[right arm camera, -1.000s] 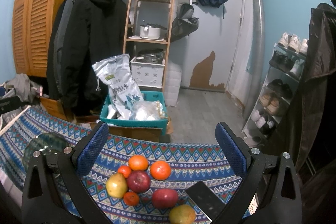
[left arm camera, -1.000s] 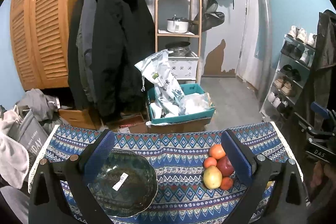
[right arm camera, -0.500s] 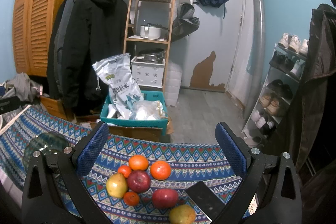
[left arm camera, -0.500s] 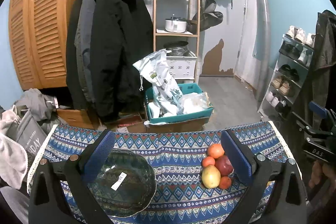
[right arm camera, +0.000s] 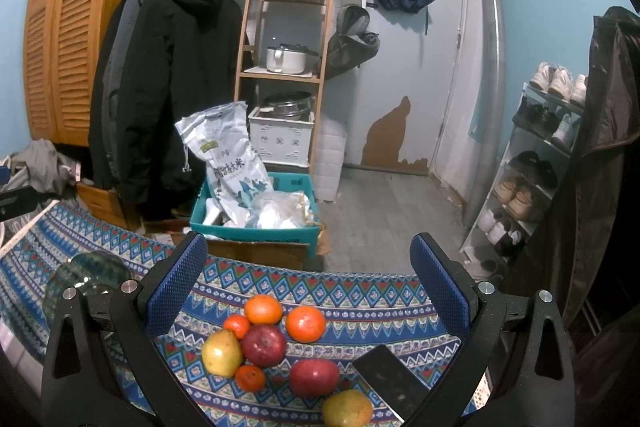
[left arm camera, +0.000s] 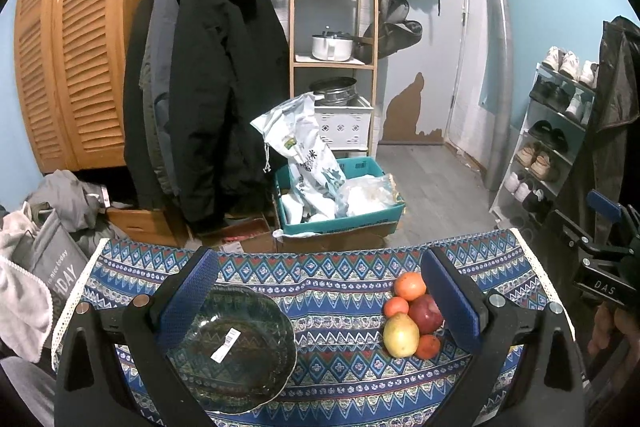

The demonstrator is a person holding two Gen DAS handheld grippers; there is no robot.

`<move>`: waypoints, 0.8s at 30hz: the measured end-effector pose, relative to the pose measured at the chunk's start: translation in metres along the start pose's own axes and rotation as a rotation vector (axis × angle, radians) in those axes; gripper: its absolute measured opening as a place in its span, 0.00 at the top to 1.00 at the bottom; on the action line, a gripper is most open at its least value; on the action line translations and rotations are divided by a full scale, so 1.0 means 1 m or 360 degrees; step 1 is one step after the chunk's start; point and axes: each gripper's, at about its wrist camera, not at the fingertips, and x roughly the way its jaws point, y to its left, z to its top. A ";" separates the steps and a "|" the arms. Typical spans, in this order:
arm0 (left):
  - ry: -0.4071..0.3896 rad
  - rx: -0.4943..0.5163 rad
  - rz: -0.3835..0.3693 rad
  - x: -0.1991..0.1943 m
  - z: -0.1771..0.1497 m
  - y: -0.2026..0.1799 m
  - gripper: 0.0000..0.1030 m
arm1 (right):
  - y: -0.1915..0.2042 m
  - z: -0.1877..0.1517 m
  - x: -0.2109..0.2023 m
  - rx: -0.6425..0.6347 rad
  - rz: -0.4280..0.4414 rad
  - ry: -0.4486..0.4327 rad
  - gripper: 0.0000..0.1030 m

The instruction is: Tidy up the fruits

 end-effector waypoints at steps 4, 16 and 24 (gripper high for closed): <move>0.0001 -0.0003 0.0001 0.000 0.000 0.001 0.01 | 0.000 0.000 0.000 0.0001 0.0000 0.0001 0.03; 0.0019 -0.0017 0.0026 0.001 -0.001 0.005 0.01 | 0.000 0.000 0.000 -0.0001 0.0000 -0.0003 0.03; 0.0019 -0.0027 0.0038 0.002 -0.001 0.008 0.01 | 0.001 0.001 -0.001 -0.0002 -0.0001 -0.0001 0.03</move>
